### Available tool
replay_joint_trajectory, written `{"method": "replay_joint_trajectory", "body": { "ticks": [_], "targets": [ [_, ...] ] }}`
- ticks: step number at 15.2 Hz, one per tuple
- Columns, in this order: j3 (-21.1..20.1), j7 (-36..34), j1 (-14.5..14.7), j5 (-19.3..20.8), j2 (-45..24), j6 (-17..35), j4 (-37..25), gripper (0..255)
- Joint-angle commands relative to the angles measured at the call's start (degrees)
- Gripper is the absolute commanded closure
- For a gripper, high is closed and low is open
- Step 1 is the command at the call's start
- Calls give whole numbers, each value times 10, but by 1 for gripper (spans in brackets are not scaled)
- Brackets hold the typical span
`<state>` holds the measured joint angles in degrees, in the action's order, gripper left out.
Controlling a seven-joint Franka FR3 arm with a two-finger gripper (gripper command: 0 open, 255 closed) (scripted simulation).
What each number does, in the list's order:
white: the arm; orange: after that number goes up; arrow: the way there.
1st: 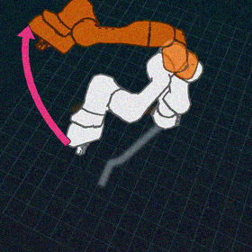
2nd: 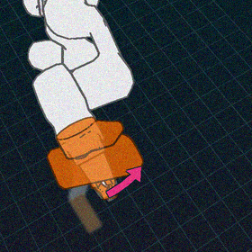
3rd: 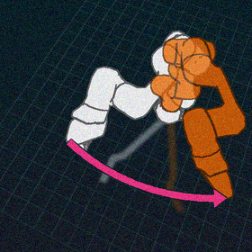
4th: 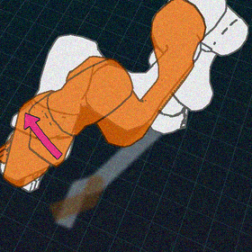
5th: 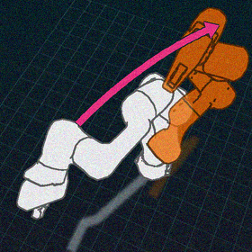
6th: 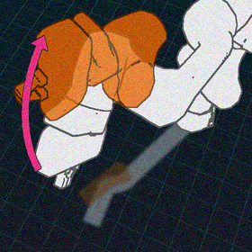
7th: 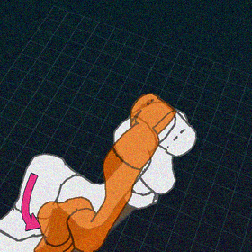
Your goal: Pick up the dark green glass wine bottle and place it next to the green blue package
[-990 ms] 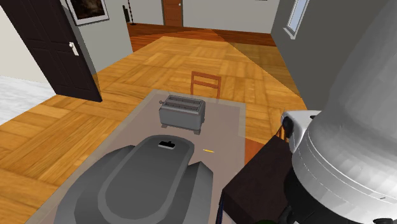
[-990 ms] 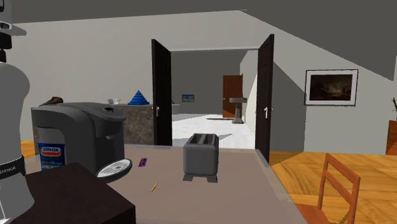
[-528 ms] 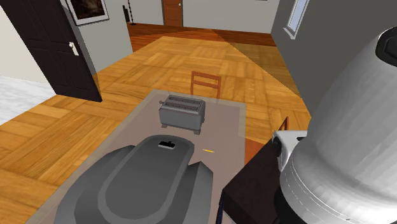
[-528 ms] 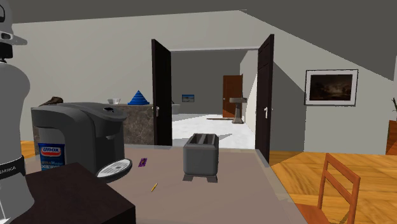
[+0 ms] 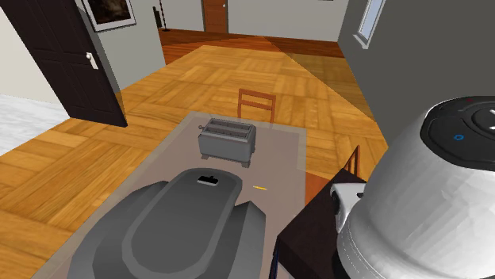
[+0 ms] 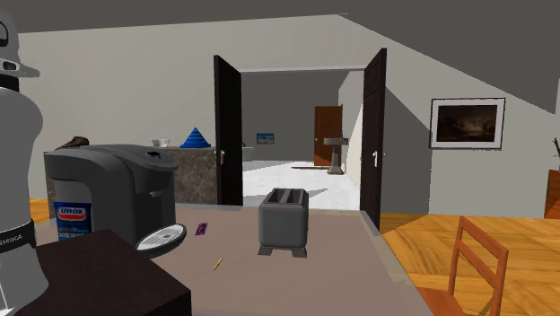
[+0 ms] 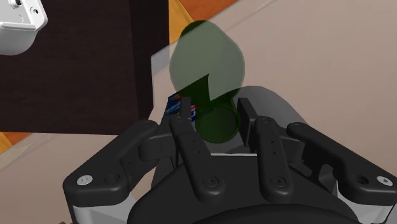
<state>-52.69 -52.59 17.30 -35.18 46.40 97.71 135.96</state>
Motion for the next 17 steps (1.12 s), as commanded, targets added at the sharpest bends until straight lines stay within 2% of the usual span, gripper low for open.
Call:
{"method": "replay_joint_trajectory", "body": {
  "ticks": [1,17],
  "targets": [
    [-10,2,0,-7,-1,16,14,255],
    [-103,15,-17,-61,-33,140,91,255]
  ]
}}
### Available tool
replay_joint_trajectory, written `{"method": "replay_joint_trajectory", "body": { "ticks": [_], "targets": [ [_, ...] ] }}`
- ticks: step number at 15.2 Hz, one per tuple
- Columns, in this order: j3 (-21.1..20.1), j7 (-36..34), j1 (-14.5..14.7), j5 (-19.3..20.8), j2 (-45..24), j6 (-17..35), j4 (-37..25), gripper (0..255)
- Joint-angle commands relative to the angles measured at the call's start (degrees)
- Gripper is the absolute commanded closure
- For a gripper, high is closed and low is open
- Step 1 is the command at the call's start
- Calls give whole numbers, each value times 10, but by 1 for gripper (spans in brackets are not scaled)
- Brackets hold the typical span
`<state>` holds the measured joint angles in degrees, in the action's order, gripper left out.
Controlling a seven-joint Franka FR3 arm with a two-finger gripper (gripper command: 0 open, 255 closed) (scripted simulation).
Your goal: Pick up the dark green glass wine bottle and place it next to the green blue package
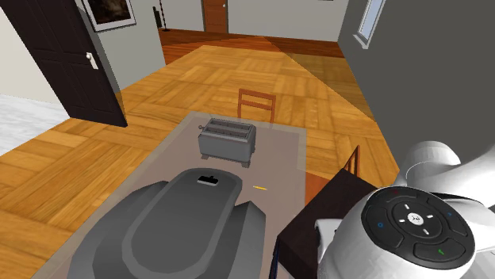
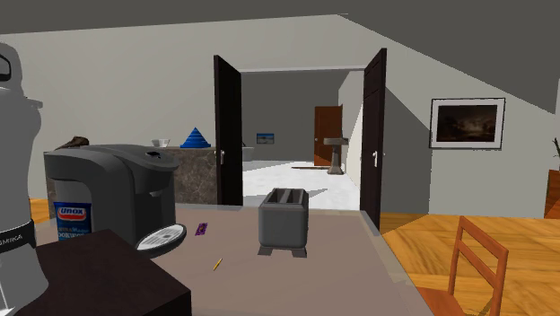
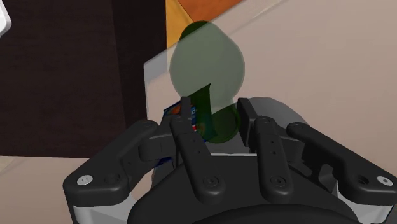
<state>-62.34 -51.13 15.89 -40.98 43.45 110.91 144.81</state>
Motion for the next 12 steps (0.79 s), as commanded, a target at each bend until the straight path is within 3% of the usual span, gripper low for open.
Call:
{"method": "replay_joint_trajectory", "body": {
  "ticks": [1,12],
  "targets": [
    [-14,1,-5,-7,-7,16,6,255],
    [-109,11,-50,-45,-53,114,39,255]
  ]
}}
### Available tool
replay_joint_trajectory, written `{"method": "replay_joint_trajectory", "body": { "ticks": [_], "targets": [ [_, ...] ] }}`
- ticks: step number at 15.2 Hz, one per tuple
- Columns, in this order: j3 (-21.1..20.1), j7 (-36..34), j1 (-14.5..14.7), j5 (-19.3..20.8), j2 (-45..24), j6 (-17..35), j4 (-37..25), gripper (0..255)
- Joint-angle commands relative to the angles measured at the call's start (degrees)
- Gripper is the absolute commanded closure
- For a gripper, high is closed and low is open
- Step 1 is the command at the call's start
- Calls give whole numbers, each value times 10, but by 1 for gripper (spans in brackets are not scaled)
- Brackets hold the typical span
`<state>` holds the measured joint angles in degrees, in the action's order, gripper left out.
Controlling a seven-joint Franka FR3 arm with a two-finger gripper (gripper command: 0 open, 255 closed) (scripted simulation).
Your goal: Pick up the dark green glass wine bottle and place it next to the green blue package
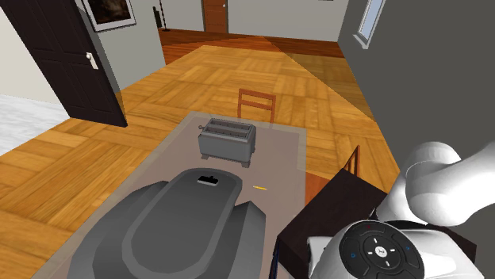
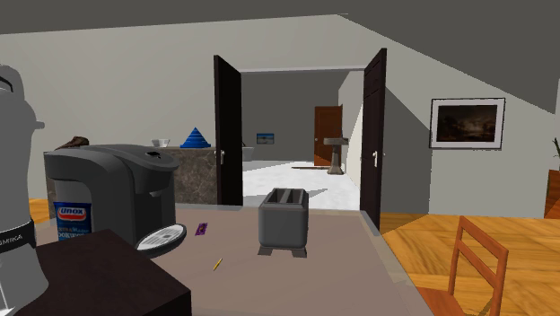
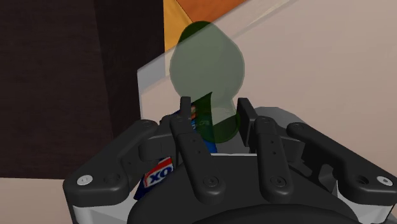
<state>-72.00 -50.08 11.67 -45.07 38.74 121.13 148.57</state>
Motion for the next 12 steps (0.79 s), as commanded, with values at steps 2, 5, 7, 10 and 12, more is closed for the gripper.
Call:
{"method": "replay_joint_trajectory", "body": {
  "ticks": [2,5,7,10,12],
  "targets": [
    [-34,3,-20,-11,-16,30,6,255],
    [-34,3,-20,-11,-16,30,6,255],
    [-34,3,-20,-11,-16,30,6,255],
    [-34,3,-20,-11,-16,30,6,255],
    [-34,3,-20,-11,-16,30,6,0]
  ]
}}
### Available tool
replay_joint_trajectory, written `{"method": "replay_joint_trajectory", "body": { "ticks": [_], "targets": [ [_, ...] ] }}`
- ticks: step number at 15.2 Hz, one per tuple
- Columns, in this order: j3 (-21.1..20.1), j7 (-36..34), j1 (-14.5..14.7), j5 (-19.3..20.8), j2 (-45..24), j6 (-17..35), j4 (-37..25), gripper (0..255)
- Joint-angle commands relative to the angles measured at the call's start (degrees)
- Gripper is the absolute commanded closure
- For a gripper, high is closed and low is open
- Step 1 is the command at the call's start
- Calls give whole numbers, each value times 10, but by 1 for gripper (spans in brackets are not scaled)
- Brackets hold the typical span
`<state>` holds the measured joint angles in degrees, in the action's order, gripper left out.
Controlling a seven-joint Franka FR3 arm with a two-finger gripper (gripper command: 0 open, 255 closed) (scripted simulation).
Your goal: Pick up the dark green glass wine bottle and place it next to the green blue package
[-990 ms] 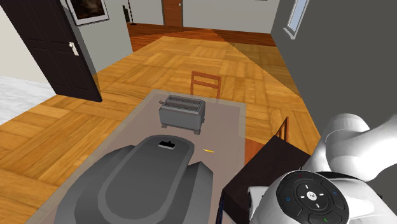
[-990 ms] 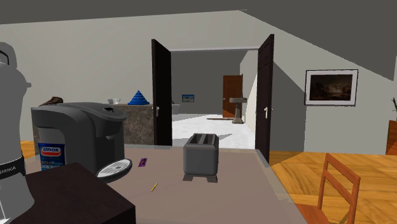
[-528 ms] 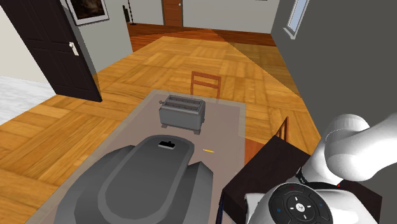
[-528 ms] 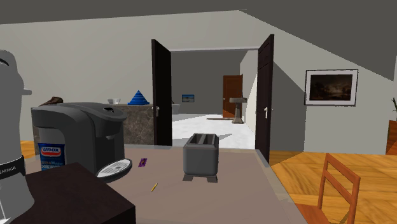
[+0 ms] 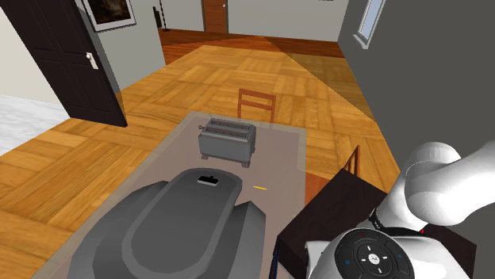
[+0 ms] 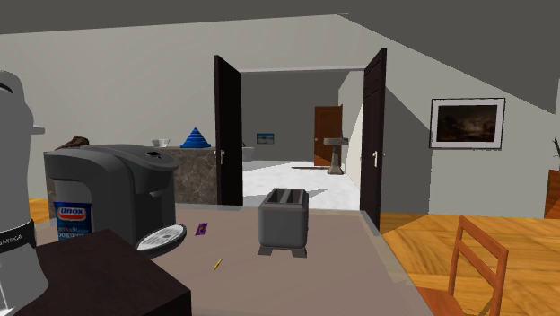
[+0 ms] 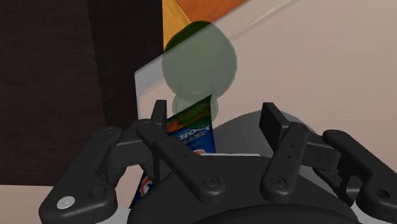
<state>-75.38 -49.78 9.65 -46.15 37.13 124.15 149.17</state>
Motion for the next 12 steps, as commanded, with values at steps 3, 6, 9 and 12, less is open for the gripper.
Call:
{"method": "replay_joint_trajectory", "body": {
  "ticks": [3,6,9,12],
  "targets": [
    [0,0,0,0,0,0,0,0],
    [49,-6,26,19,22,-45,-14,0],
    [85,-10,41,35,39,-84,-29,0],
    [85,-10,41,35,39,-84,-29,0]
  ]
}}
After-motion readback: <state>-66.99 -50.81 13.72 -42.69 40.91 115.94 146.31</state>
